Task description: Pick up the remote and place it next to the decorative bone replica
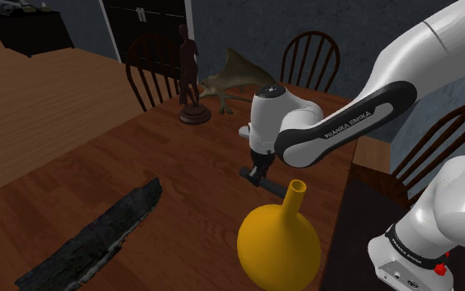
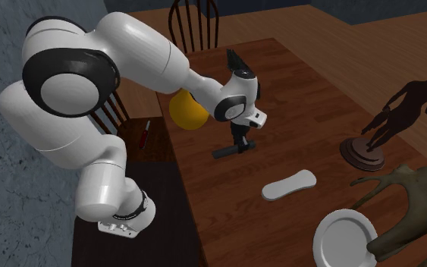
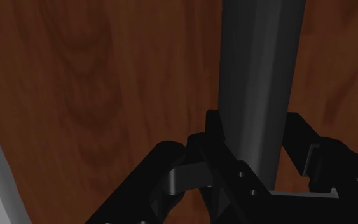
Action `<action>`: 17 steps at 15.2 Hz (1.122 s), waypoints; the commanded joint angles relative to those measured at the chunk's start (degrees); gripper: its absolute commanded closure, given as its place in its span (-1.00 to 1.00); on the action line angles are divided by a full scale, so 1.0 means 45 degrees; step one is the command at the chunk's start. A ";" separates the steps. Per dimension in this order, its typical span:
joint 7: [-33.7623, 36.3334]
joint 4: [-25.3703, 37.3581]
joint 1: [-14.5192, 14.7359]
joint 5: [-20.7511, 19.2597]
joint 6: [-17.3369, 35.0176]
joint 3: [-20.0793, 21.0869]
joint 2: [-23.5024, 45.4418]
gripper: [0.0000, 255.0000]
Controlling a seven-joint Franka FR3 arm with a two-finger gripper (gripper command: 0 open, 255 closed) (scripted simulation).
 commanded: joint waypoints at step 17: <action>-0.0737 0.1047 0.0107 0.0834 -0.2666 -0.0135 -0.1688 1.00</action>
